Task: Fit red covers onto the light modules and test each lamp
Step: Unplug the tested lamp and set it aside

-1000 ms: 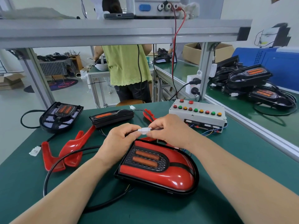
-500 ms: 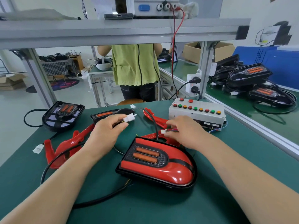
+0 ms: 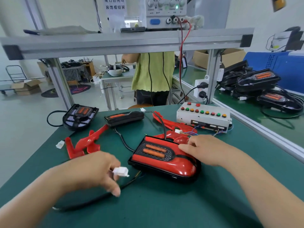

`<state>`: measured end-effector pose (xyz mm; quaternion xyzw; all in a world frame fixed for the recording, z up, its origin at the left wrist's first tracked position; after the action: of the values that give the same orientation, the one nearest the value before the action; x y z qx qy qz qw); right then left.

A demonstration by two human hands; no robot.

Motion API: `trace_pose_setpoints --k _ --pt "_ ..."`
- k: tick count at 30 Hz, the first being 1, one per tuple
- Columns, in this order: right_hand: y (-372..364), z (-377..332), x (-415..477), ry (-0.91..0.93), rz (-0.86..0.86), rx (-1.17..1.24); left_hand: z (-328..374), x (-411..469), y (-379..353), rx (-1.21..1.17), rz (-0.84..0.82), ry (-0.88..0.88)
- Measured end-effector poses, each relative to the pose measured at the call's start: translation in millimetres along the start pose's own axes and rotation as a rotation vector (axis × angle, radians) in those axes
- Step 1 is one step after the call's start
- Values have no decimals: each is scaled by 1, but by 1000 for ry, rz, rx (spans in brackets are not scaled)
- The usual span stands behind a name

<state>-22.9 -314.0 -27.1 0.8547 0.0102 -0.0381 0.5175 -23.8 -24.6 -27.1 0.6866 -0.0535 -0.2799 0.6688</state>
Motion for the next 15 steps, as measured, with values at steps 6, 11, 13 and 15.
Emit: trace_pose_setpoints --k 6,11,13,15 --pt "-12 9 3 -83 -91 464 16 -17 -10 -1 114 3" --pt "-29 7 -6 -170 -242 1001 29 -35 11 42 307 74" --pt "-27 3 -10 -176 -250 1190 35 -45 28 87 387 94" --pt "-19 -1 -12 -128 -250 1362 40 -55 50 155 487 120"
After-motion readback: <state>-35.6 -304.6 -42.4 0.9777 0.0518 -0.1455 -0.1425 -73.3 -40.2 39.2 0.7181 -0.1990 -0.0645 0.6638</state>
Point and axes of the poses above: each hand's wrist, its own x-axis towards the middle knuckle, its own y-axis out of the back of the hand, z = x × y, the point moved 7 cm from there along x, towards the middle knuckle, and after that the axes turned 11 degrees about x, right-handed, at the moved point
